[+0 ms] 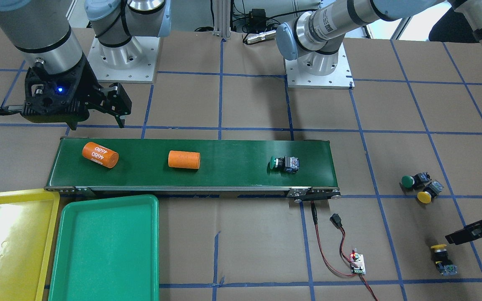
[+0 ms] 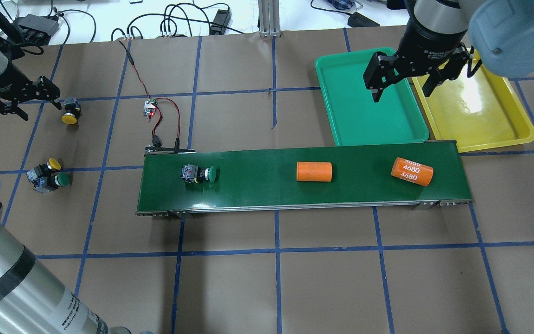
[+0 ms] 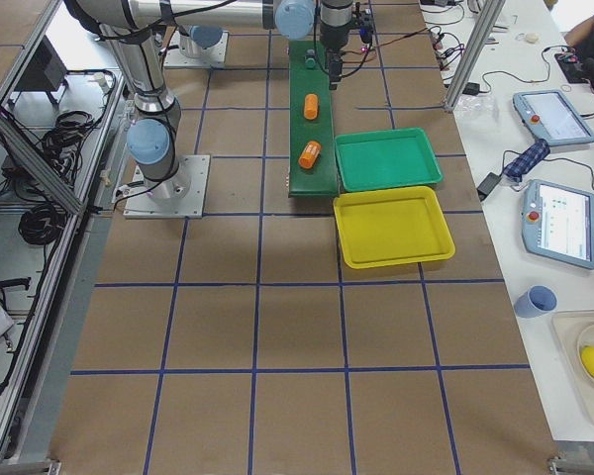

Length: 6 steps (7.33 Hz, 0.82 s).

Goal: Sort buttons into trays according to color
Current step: 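Grasp a yellow-capped push button with the left gripper and lift it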

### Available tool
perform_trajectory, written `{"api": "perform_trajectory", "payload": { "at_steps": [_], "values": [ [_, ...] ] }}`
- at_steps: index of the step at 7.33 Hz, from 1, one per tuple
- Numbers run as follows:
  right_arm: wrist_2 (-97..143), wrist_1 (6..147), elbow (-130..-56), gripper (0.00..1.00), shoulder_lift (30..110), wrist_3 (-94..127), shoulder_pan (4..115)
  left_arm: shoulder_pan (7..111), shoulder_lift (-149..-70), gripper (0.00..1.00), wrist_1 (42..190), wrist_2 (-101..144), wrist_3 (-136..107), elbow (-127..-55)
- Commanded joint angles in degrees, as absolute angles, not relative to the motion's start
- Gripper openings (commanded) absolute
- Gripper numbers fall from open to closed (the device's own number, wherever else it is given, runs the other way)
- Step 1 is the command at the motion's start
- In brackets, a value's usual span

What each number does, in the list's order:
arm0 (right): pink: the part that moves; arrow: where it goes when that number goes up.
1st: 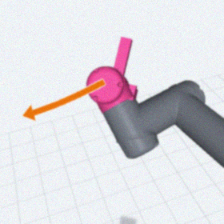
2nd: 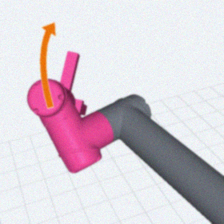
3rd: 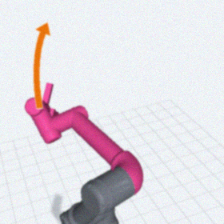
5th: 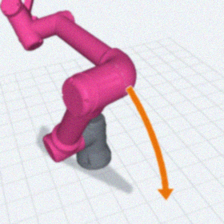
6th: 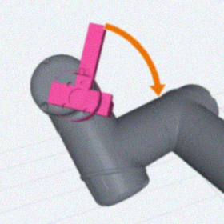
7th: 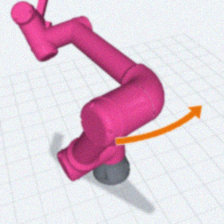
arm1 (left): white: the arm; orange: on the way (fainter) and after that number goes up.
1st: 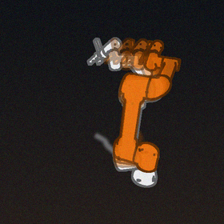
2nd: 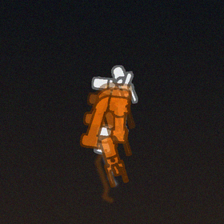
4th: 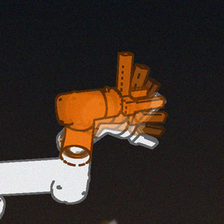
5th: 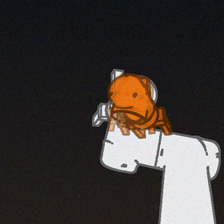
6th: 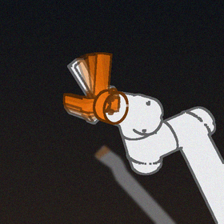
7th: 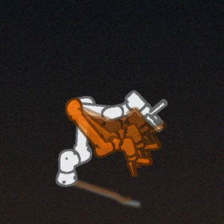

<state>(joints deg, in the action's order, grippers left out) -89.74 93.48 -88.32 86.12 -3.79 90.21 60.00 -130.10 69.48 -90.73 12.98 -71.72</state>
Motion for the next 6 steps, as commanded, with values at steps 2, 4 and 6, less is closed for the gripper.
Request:
{"api": "perform_trajectory", "payload": {
  "at_steps": [2,4,6],
  "values": [
    [-90.2,93.2,-88.6,1.0,86.7,-3.5,89.8,63.1,-135.7,1.0,68.2,-90.9,15.0,-68.5],
    [-90.8,93.3,-88.6,1.0,88.7,-3.6,90.0,63.3,-137.9,1.0,67.6,-91.0,15.6,-65.4],
    [-96.7,93.5,-89.4,1.0,89.3,-3.5,90.0,63.3,-139.5,0.9,67.7,-90.9,15.6,-64.7]
  ]
}}
